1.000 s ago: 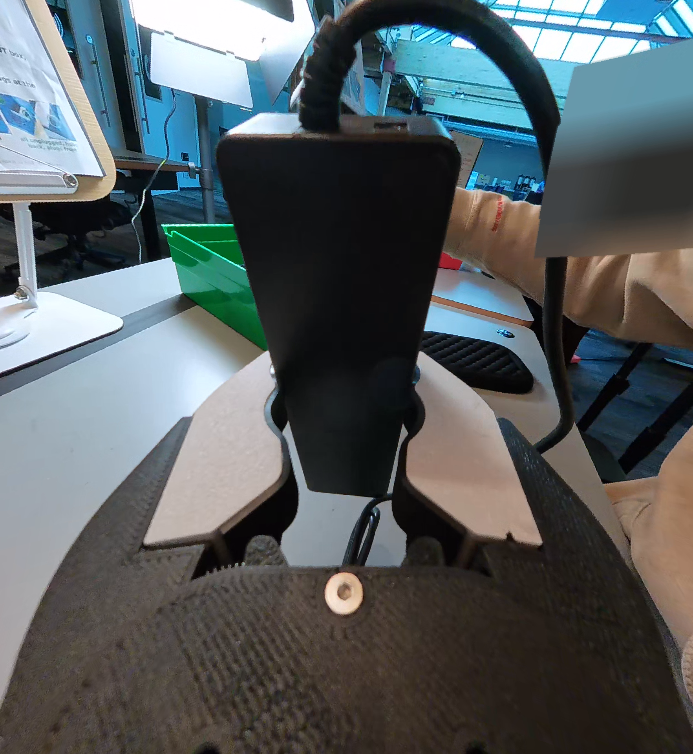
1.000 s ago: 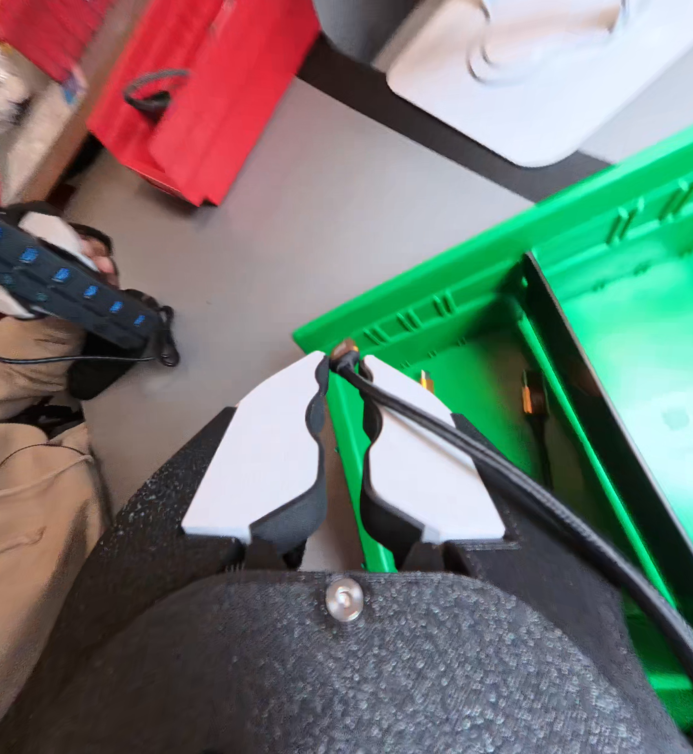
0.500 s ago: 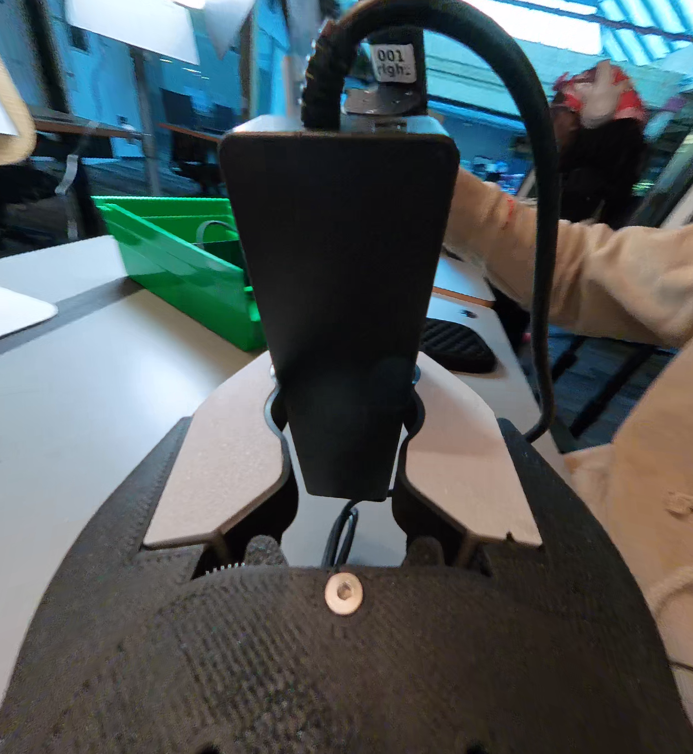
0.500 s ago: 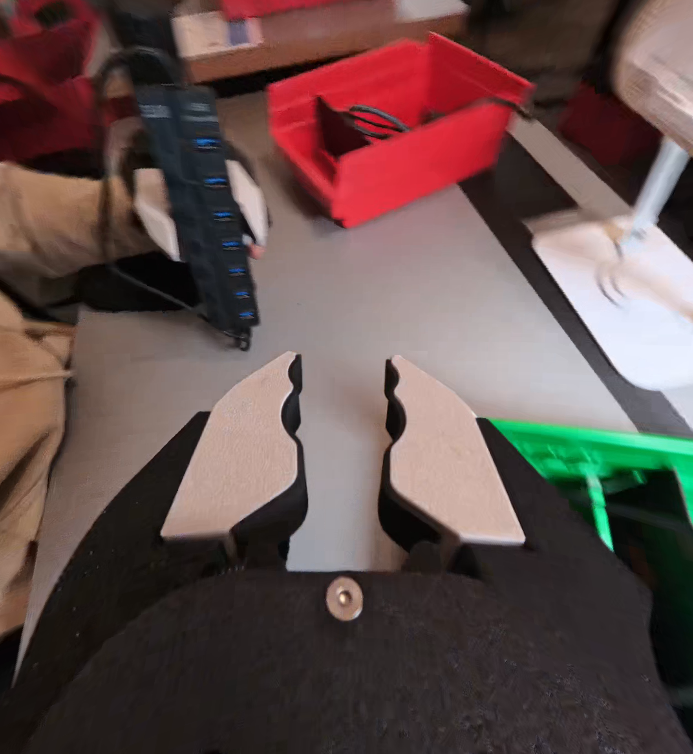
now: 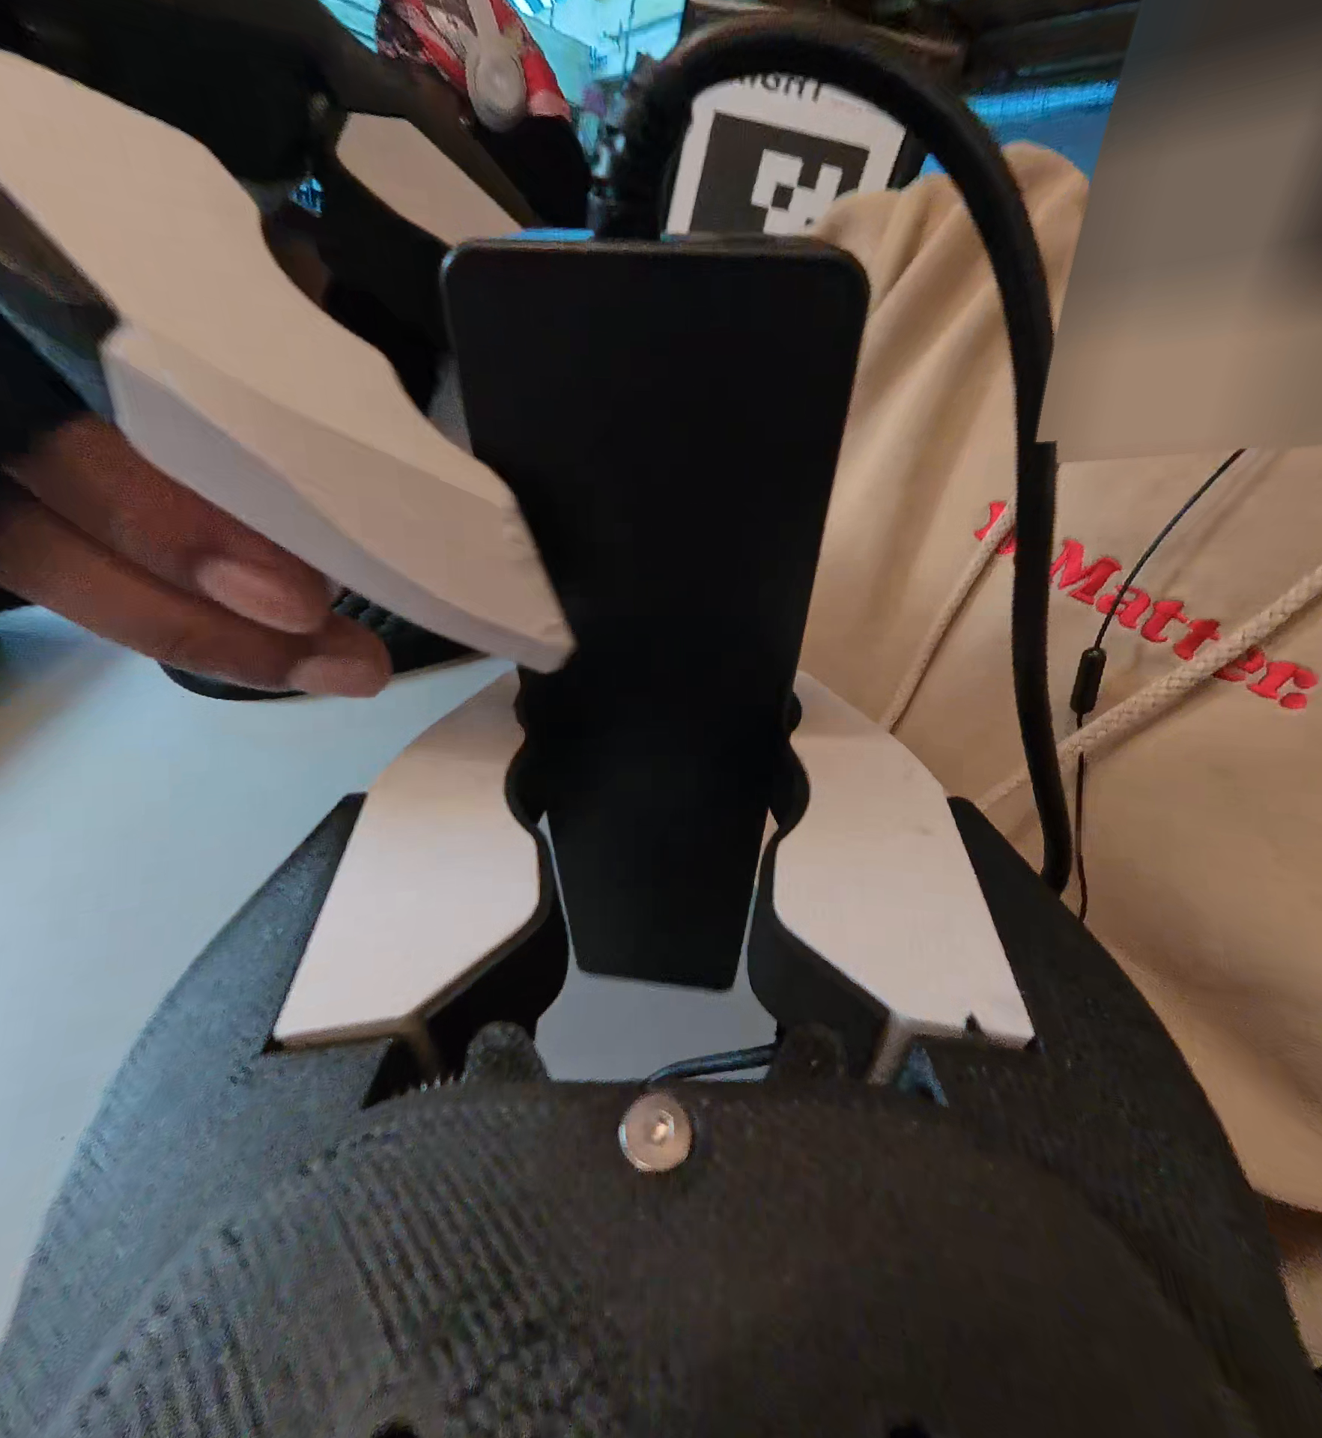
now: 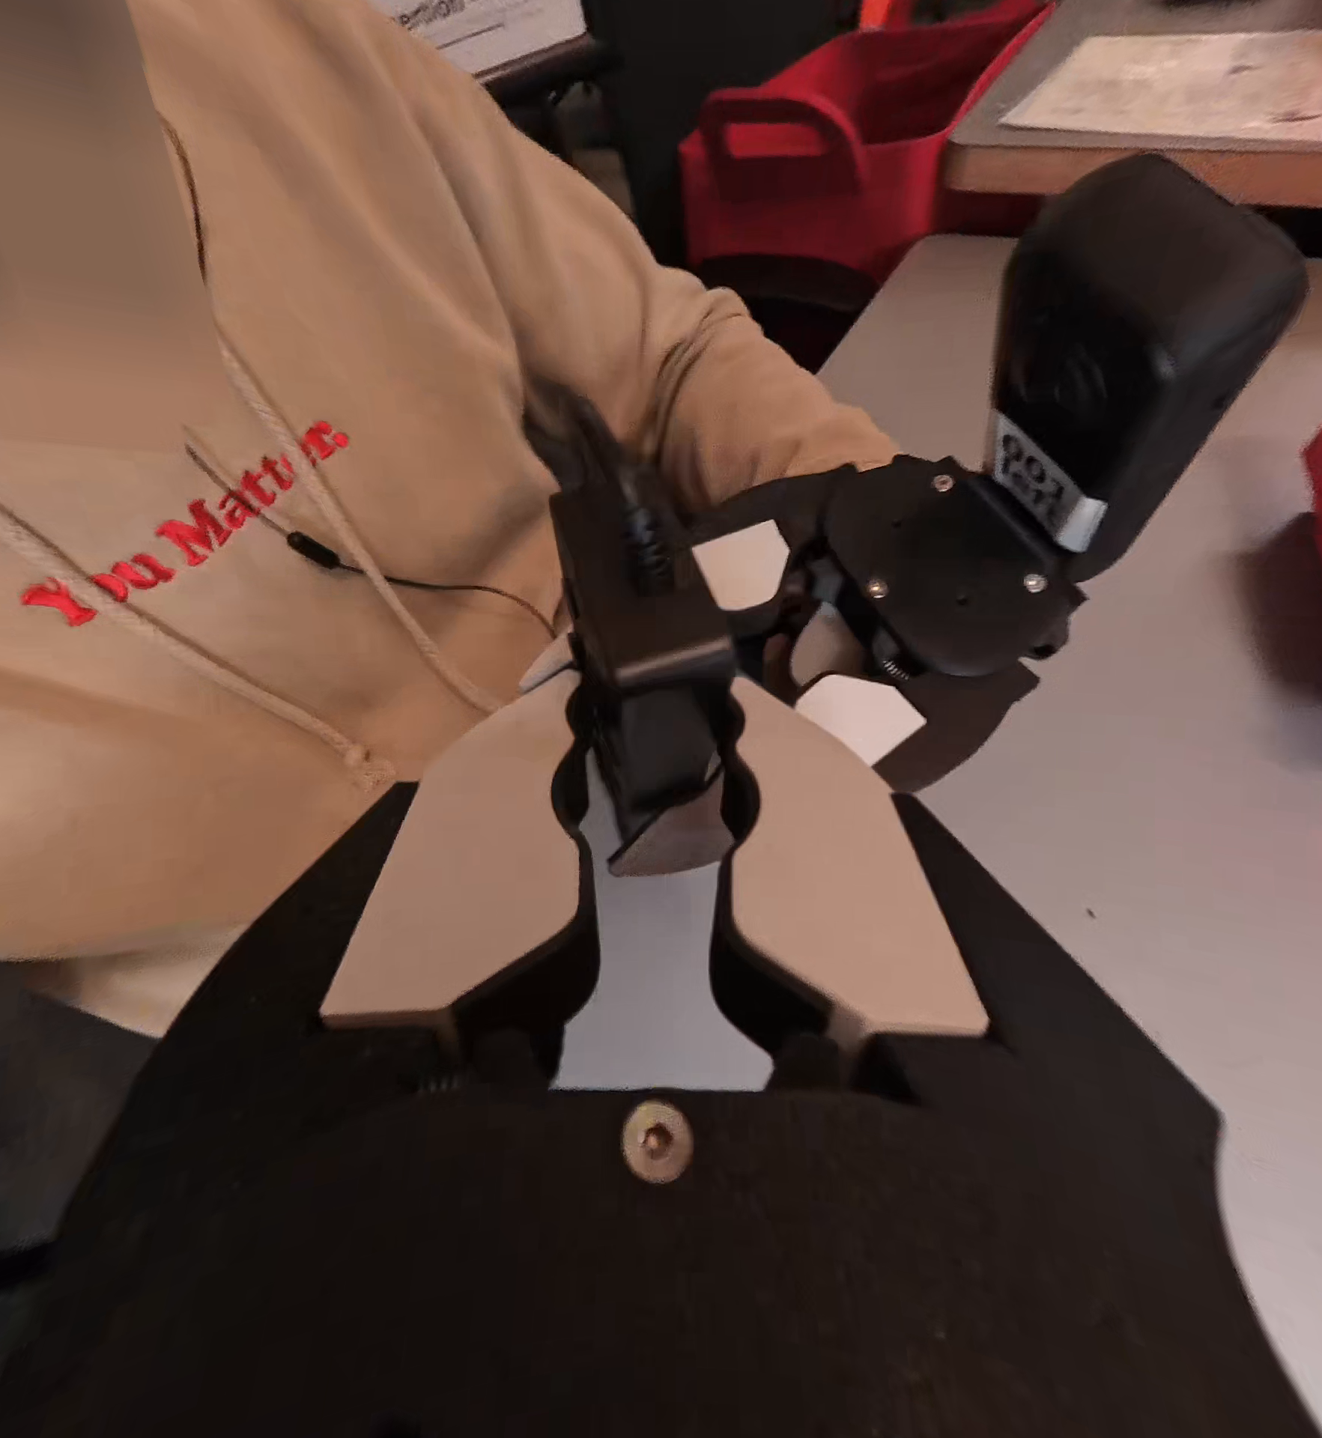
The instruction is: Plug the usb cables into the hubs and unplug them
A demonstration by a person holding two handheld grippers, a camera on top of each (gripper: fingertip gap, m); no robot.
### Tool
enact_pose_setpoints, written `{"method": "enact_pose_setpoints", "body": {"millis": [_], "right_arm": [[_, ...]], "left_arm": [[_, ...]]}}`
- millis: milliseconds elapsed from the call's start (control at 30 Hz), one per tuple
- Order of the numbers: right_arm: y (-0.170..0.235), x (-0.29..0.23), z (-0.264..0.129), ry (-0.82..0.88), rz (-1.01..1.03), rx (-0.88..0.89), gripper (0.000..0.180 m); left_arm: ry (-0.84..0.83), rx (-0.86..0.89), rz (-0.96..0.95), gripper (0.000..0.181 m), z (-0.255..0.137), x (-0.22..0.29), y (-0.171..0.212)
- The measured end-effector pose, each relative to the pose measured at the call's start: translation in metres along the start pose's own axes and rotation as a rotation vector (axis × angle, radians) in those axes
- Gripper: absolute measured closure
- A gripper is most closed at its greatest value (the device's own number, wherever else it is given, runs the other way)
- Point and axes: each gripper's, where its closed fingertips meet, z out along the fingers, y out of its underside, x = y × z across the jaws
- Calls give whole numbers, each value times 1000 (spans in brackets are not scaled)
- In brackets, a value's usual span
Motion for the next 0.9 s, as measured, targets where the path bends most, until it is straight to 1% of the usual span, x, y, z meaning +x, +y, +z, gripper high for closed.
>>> {"method": "enact_pose_setpoints", "body": {"millis": [67,167,200,267,333,433,533,700,800,900], "right_arm": [[2,3,-5,43,-43,-38,152],[-7,7,-31,143,-71,-35,155],[-11,7,-41,177,-76,-30,155],[-19,5,-63,255,-97,-38,155],[-26,7,-90,368,-124,-55,155],[-43,9,-142,556,-147,-55,155],[-64,9,-203,754,-161,-30,155],[-85,13,-307,1091,-148,-20,155],[-76,22,-366,1297,-107,-53,155],[-50,35,-413,1452,-21,-86,155]], "left_arm": [[-51,-8,2,124,-5,-5,-1],[-245,30,34,124,-30,-29,-13],[-328,70,60,122,-43,-38,-21],[-494,208,77,132,-77,-55,-43],[-652,313,71,134,-114,-68,-58],[-807,358,93,137,-149,-75,-63],[-849,370,111,138,-157,-76,-64],[-847,336,105,139,-150,-82,-57],[-841,318,96,139,-145,-84,-53],[-840,314,92,139,-144,-85,-51]]}}
